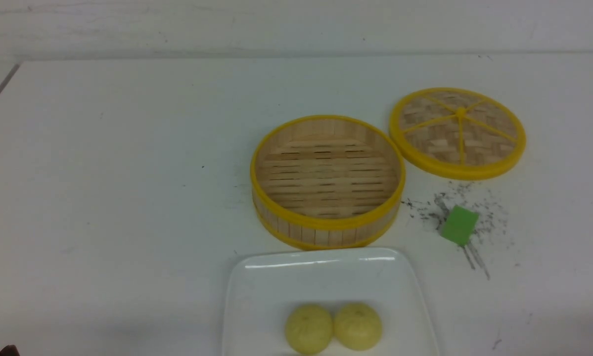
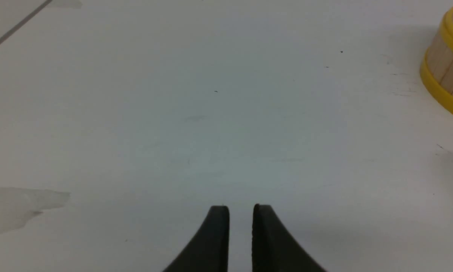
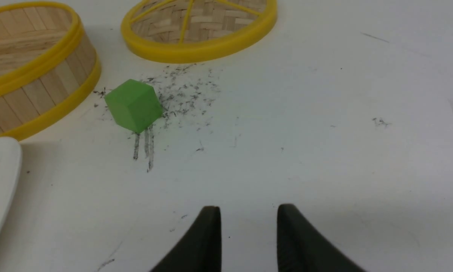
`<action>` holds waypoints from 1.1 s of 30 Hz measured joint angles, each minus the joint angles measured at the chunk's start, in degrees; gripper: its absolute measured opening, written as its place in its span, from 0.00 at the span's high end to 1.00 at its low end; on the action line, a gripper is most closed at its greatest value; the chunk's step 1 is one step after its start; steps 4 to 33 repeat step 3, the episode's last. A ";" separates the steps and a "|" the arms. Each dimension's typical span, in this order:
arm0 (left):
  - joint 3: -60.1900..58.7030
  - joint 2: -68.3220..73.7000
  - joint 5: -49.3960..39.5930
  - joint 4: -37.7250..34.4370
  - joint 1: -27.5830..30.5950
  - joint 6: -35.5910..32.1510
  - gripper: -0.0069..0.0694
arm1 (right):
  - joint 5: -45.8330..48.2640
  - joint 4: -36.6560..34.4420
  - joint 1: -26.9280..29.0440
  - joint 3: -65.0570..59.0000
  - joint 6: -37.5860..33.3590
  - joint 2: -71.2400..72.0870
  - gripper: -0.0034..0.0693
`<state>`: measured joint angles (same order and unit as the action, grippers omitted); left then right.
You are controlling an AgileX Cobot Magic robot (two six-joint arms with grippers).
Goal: Put the steamed buns into the plate on the white tablecloth.
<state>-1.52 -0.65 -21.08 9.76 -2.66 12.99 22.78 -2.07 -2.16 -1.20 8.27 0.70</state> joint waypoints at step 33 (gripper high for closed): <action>0.00 0.00 0.00 0.00 0.00 0.00 0.75 | 0.00 0.00 0.00 0.00 0.00 0.00 0.63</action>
